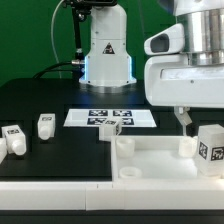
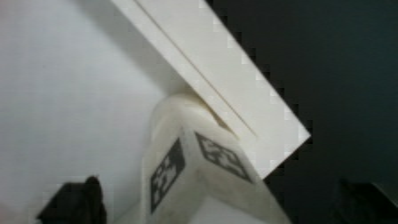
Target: Assemble square table
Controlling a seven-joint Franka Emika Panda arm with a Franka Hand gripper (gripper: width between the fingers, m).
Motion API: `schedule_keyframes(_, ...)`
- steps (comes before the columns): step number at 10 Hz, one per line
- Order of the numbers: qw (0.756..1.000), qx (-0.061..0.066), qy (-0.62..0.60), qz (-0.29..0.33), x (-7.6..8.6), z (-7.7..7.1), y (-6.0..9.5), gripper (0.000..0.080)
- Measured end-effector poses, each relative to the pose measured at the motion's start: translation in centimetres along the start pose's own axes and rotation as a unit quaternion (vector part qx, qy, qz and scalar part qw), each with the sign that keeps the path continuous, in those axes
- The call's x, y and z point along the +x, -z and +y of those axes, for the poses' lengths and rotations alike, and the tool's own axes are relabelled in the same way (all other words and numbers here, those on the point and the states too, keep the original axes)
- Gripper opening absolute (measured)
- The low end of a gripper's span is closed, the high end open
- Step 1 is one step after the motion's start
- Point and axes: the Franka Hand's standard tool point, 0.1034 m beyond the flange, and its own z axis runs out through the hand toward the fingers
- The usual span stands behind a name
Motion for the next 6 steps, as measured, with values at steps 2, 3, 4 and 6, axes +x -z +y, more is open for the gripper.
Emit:
schedule_keyframes(2, 0.998, -0.001, 0.065, -0.001, 0.03, 0.16, -0.13, 0.0648)
schedule_keyframes(3, 0.992, -0.002, 0.125, 0.001, 0.09, 0.16, -0.14, 0.0648)
schedule_keyframes(4, 0.973, -0.007, 0.233, 0.008, 0.28, -0.03, -0.07, 0.0649)
schedule_keyframes(6, 0.941, -0.016, 0.339, 0.013, 0.70, -0.23, -0.02, 0.0649)
